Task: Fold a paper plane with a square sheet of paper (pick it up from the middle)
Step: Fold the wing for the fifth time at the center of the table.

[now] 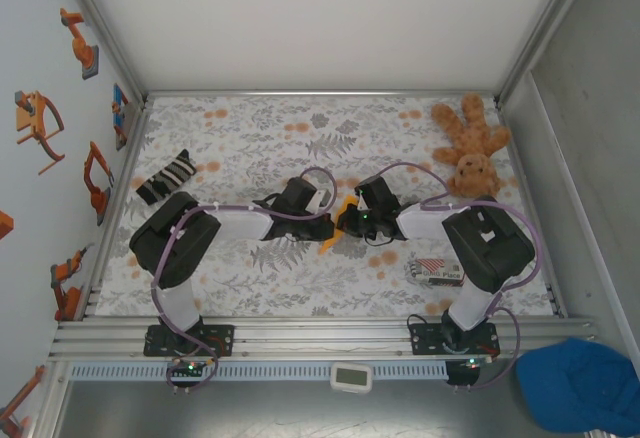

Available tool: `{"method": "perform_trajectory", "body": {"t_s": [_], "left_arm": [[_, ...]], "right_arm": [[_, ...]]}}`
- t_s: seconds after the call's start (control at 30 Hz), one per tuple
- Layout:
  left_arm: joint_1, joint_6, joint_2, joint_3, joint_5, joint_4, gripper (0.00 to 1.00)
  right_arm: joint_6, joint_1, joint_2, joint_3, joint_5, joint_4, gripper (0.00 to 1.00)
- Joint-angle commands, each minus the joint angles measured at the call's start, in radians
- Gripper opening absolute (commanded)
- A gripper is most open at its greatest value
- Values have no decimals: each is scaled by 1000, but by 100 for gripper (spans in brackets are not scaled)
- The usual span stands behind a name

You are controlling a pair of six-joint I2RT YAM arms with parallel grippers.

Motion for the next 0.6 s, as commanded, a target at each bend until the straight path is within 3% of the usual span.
{"method": "perform_trajectory", "body": {"t_s": [0.0, 0.57], "left_arm": [[-10, -7, 33, -13, 0, -30, 0], [-21, 24, 56, 7, -88, -180, 0]], "right_arm": [[12, -6, 7, 12, 0, -3, 6], [-208, -45, 25, 119, 118, -194, 5]]}}
